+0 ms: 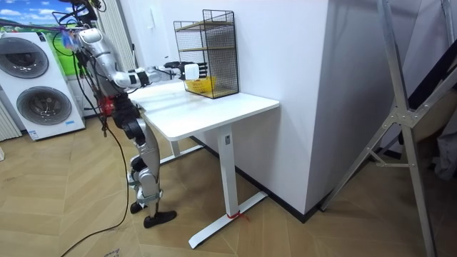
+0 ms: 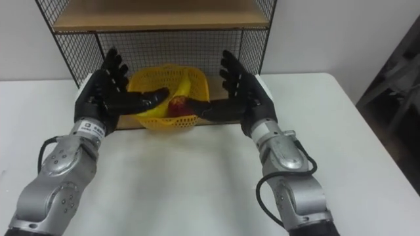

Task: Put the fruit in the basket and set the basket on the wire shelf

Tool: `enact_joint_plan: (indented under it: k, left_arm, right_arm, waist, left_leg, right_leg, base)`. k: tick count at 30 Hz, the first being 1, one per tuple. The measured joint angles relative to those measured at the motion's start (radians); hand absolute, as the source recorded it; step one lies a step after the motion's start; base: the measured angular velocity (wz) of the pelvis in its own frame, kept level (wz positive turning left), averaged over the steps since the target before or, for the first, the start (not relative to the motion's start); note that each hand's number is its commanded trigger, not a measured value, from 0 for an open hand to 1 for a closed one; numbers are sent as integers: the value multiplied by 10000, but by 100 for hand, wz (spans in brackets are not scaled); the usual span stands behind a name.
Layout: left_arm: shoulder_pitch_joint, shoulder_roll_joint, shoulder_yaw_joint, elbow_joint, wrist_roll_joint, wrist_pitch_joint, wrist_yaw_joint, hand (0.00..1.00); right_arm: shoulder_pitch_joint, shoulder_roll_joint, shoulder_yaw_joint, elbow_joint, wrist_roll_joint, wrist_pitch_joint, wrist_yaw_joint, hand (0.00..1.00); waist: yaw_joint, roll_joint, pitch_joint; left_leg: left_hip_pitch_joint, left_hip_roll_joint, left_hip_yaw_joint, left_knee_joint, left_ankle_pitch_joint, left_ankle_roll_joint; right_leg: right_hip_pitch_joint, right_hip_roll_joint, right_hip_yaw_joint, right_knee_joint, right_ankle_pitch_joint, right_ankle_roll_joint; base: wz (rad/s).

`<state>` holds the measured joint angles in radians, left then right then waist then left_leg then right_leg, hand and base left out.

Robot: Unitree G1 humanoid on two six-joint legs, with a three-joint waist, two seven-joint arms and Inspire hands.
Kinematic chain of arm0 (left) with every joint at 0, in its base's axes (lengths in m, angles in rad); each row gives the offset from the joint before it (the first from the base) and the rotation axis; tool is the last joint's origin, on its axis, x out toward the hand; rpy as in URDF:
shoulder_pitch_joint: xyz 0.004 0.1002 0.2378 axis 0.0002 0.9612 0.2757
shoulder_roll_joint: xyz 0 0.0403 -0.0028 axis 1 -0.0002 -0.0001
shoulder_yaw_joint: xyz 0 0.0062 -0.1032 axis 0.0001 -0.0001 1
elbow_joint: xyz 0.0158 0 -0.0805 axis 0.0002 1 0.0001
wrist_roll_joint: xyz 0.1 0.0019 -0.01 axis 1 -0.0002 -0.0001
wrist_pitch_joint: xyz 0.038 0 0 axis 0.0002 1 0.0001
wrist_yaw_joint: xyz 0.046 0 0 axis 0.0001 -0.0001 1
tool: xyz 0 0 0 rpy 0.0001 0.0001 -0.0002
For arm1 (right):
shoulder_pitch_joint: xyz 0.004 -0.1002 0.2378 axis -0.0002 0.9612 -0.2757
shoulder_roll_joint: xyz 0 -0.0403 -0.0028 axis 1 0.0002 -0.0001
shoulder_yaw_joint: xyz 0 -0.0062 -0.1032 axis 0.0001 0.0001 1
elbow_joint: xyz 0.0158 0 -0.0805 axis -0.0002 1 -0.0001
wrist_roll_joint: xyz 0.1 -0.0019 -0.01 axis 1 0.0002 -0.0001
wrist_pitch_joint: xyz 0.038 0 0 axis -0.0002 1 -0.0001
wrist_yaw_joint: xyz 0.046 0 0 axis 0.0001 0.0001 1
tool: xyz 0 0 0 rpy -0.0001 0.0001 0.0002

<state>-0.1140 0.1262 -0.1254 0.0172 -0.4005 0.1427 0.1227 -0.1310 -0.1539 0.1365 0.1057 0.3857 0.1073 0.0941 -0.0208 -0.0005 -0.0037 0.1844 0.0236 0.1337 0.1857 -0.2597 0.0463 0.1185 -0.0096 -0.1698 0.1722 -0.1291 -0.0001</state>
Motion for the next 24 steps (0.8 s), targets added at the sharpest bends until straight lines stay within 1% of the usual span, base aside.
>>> enact_joint_plan:
  k: [5, 6, 8, 11, 15, 17, 21, 22, 24]
  left_arm:
    - [506, -2, -86, -489, -9, -20, -131, 0]
    - [514, -1, -85, -494, -9, -50, -168, 0]
    - [638, 8, -85, -496, -11, -276, -281, 0]
    - [794, 9, -82, -500, -15, -322, -395, 0]
    - [955, 26, -59, -661, -13, -340, -529, 0]
    - [1330, 55, -60, -1065, -11, -415, -759, 0]
    - [1749, 61, -91, -1164, -22, -612, -982, 0]
    - [1871, 85, -122, -1165, -22, -625, -1004, 0]
    - [2222, 105, -129, -1243, -21, -678, -1145, 0]
  right_arm:
    - [374, -11, -6, -8, 18, -6, 184, 0]
    - [379, -10, -6, -8, 23, -6, 186, 0]
    - [405, -10, -8, -8, 94, -42, 269, 0]
    - [459, -10, -9, -13, 106, -194, 306, 0]
    - [500, 4, -10, -63, 49, -247, 359, 0]
    - [811, 30, -10, -536, -60, -248, 552, 0]
    - [1335, 14, -10, -1292, -294, -329, 841, 0]
    - [1504, -8, -12, -1460, -346, -425, 922, 0]
    - [1897, -64, -55, -1767, -344, -447, 984, 0]
  waist:
    - [-3, 7, 5]
    - [-1, 8, 5]
    - [-2, 12, 4]
    - [19, 23, 6]
    - [36, 30, 8]
    - [11, 48, 16]
    - [8, 56, 17]
    - [6, 58, 14]
    - [-7, 80, -10]
  left_leg:
    - [-7, 1, 5, 26, 3, -5]
    - [-11, 1, 5, 23, 3, -5]
    - [-1, 6, 6, 9, 5, -8]
    - [6, 8, 6, 32, 9, -14]
    - [5, 9, 30, 27, 9, -14]
    - [0, 9, 38, 25, 9, -14]
    - [-40, 14, 31, 23, 9, -14]
    - [-79, 13, 29, 19, 9, -14]
    - [-100, 15, 27, 20, 9, -14]
  right_leg:
    - [-11, 67, 53, 12, 35, -10]
    - [-21, 68, 56, 12, 35, -10]
    - [-25, 84, 92, -4, 35, -10]
    - [-23, 95, 143, -31, 35, -9]
    - [-41, 94, 163, -44, 34, -9]
    - [-45, 88, 135, -51, 34, -9]
    - [-82, 78, 46, -45, 33, -7]
    - [-133, 75, 40, -30, 33, -7]
    - [-141, 75, 38, -16, 33, -7]
  base:
    - [-1]
    - [0]
    - [0]
    - [0]
    - [-1]
    - [0]
    - [0]
    - [0]
    - [0]
